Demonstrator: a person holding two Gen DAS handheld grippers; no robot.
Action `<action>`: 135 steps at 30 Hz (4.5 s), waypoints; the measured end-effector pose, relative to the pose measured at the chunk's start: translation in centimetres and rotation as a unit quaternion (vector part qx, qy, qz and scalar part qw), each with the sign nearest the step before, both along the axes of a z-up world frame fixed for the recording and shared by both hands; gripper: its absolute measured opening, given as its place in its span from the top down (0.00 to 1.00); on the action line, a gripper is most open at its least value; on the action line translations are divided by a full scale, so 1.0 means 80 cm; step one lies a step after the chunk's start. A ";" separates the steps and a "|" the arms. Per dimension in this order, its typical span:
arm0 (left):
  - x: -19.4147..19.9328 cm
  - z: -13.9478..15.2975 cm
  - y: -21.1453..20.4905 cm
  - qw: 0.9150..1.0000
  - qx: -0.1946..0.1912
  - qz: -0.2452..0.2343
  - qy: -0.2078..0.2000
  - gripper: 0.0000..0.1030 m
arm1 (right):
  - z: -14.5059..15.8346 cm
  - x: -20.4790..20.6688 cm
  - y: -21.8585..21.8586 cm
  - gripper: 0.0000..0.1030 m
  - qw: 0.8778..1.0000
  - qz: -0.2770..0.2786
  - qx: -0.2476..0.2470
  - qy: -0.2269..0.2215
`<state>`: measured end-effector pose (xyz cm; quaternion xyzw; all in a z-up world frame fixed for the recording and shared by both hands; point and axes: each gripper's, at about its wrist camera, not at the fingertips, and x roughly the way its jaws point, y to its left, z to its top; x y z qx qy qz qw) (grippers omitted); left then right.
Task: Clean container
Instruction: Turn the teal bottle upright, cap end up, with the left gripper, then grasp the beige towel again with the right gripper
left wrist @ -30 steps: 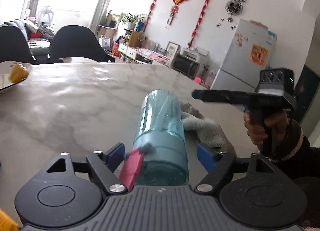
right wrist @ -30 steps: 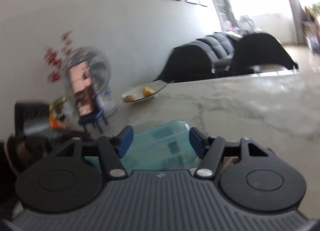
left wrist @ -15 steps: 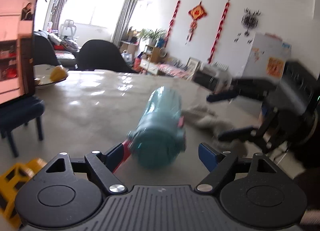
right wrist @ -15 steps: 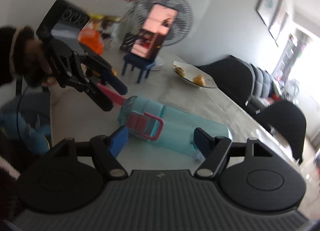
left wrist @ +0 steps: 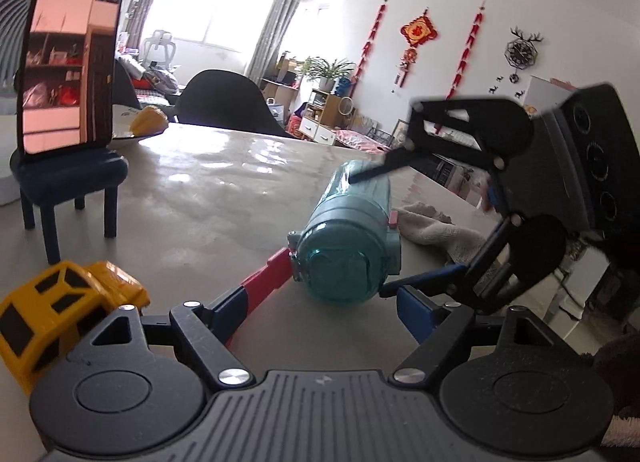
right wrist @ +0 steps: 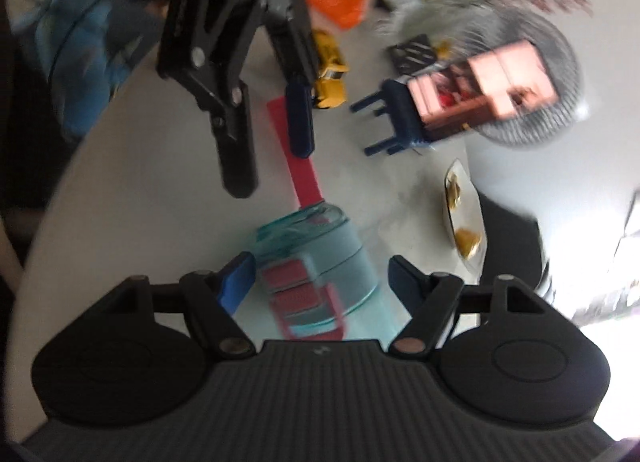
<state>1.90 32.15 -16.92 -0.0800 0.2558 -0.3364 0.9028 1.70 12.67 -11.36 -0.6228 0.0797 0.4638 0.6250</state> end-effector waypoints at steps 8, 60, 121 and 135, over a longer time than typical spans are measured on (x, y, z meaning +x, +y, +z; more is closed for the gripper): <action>-0.016 -0.003 0.003 0.999 -0.032 0.009 0.009 0.10 | -0.023 0.009 0.028 0.36 0.989 0.056 -0.133 -0.044; 0.036 0.070 -0.179 0.994 -0.016 -0.056 -0.088 0.05 | 0.082 0.036 -0.192 0.36 0.756 -0.244 0.552 0.252; 0.009 0.095 -0.170 0.992 -0.072 -0.002 -0.107 0.01 | -0.017 0.117 -0.270 0.00 0.575 -0.557 0.519 0.300; 0.009 0.100 -0.173 0.990 -0.076 -0.007 -0.115 0.01 | -0.005 0.108 -0.235 0.31 0.667 -0.504 0.503 0.218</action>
